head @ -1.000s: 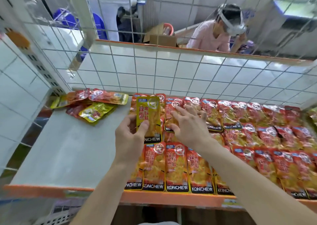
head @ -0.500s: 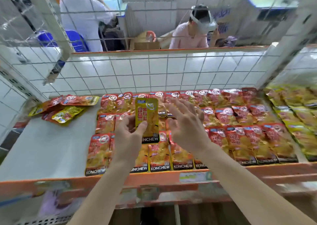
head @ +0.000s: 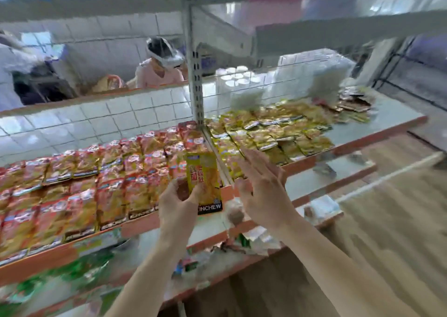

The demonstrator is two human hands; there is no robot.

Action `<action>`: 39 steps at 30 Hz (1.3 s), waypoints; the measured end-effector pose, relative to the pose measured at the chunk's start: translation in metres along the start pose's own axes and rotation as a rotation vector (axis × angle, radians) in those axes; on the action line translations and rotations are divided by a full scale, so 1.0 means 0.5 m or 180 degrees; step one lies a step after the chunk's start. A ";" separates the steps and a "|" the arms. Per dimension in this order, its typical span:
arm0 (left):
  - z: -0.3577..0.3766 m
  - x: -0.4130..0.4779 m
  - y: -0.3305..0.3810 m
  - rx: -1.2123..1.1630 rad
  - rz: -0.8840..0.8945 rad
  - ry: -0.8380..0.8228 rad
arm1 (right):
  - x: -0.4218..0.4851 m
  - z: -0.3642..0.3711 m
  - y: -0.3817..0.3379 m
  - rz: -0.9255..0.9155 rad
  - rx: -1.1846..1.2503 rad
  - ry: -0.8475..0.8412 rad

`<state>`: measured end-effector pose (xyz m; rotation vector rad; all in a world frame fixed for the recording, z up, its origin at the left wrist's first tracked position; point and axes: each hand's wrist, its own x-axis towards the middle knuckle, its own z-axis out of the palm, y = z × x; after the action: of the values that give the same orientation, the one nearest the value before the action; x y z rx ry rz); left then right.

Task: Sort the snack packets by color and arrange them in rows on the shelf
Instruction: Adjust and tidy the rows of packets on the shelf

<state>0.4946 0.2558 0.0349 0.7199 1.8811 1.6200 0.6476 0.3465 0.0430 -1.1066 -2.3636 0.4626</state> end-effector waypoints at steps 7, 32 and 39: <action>0.187 -0.059 0.026 0.0072 -0.0050 -0.0584 | -0.076 -0.106 0.151 0.0433 -0.0166 0.0323; 0.579 0.184 0.024 0.0176 0.0109 -0.0818 | 0.192 -0.171 0.515 0.0565 -0.0426 0.0144; 0.644 0.248 0.027 0.1101 0.0753 -0.0632 | 0.250 -0.146 0.583 0.0526 -0.0411 -0.0016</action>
<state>0.6353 0.5693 0.0009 1.2420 2.0077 1.3067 0.7994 0.6308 -0.0042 -1.3684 -2.3441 0.3737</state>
